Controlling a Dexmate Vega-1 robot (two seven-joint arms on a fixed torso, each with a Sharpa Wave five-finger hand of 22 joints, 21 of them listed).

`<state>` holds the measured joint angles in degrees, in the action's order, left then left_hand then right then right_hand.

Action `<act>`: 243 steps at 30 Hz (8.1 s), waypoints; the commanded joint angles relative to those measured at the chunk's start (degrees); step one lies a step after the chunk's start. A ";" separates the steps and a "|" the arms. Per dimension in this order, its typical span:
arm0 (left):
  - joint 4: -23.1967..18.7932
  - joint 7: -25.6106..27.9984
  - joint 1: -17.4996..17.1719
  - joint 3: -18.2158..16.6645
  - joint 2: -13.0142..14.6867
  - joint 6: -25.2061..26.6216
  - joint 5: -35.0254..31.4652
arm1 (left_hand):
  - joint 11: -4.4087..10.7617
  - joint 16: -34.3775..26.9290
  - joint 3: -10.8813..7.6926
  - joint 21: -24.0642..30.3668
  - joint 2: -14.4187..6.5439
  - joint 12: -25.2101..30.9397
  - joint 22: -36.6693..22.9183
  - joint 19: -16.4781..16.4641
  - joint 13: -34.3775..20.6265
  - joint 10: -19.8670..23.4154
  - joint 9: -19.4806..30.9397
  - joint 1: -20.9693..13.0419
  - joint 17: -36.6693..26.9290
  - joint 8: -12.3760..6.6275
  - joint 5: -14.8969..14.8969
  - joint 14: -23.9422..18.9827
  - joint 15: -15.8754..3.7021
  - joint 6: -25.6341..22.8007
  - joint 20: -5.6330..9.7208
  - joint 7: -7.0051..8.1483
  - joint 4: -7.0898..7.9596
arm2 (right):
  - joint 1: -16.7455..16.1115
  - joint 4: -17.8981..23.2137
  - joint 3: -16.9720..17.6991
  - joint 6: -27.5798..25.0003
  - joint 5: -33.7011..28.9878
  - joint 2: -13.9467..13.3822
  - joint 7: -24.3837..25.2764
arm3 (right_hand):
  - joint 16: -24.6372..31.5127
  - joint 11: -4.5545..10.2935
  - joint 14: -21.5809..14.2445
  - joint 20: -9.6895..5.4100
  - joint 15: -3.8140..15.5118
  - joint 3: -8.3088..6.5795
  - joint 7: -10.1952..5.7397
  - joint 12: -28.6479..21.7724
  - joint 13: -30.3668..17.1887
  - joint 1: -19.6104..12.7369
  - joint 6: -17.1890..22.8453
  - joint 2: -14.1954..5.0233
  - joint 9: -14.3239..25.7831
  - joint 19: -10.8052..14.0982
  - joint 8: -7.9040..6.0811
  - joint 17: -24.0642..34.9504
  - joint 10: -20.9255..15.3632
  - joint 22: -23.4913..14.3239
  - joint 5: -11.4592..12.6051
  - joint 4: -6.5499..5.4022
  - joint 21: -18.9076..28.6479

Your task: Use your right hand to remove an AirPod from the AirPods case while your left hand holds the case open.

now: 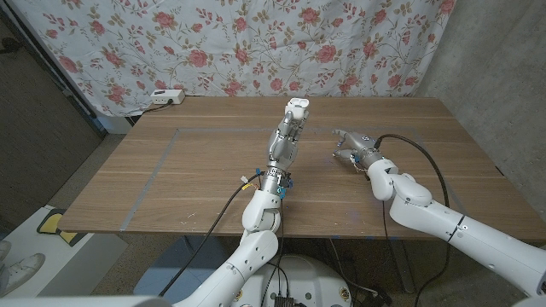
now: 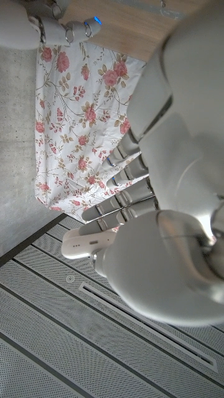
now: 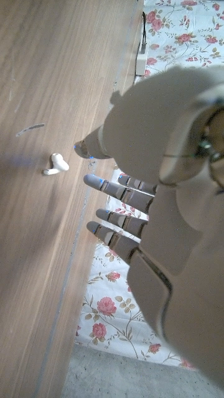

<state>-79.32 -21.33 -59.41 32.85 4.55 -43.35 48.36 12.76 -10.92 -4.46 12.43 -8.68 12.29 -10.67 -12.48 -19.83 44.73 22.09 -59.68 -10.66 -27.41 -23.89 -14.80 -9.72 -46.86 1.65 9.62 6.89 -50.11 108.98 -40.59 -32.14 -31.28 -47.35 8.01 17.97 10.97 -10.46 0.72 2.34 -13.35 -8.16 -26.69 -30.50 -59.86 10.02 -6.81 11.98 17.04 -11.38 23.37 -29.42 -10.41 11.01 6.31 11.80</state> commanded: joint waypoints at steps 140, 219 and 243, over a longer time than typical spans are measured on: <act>4.34 6.04 2.04 -0.18 -0.31 -1.96 -6.87 | -0.12 -0.36 1.85 -0.67 0.15 0.00 0.24 1.42 -0.85 1.23 -0.67 -3.32 -0.34 -0.14 -1.56 -0.32 -0.91 -3.13 0.46 1.13 0.57 | -3.35 43.84 18.36 -2.41 27.81 -12.37 -4.57 | 1.93 -3.29 -2.47 3.57 4.50 -0.04 2.17 7.91 6.90 0.47 -3.94 -2.67 -0.20 0.53 -0.22 -3.88 -5.40 -0.11 0.48 1.26 0.22; 1.81 16.80 1.21 0.06 1.17 -4.45 -17.36 | -0.13 -0.40 3.26 -0.67 0.14 -0.04 0.29 1.39 -1.18 1.22 -0.63 -4.45 -0.36 -0.02 -2.34 -0.56 -1.20 -3.11 0.78 1.00 0.91 | 12.76 44.37 2.05 -15.49 12.19 -11.29 -20.83 | 3.27 -6.99 -2.71 3.23 1.67 -0.15 4.94 10.38 8.29 1.51 -10.16 -3.32 -0.32 2.02 0.39 -4.48 -5.85 -0.15 0.39 0.15 0.97; 0.01 19.67 0.84 0.55 2.62 -3.24 -20.32 | -0.12 -0.39 3.71 -0.71 -0.02 -0.01 0.30 1.45 -1.29 1.27 -0.60 -4.71 -0.38 0.02 -2.57 -0.62 -0.99 -3.17 0.85 0.89 1.11 | 12.66 45.01 0.50 -15.45 4.56 -10.11 -25.87 | 3.74 -7.69 -4.35 2.95 1.42 -0.32 6.09 10.53 8.88 3.04 -10.73 -3.41 -0.40 2.82 0.23 -4.92 -7.64 -0.13 0.45 -0.95 1.18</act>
<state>-78.78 -3.02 -58.57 33.16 6.59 -46.80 30.20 12.46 -10.92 -1.23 11.99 -8.67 12.07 -10.40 -11.04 -20.87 45.65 21.09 -63.76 -10.78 -27.07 -26.11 -15.04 -9.96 -47.67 2.05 8.81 7.76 -36.89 153.82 -40.01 -47.65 -23.94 -58.39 -15.89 21.87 3.82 -14.59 3.58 2.16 -13.39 -2.23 -16.31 -21.49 -57.37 -0.46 -10.35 11.45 19.52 -10.82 18.33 -37.02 -10.41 11.24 5.80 12.60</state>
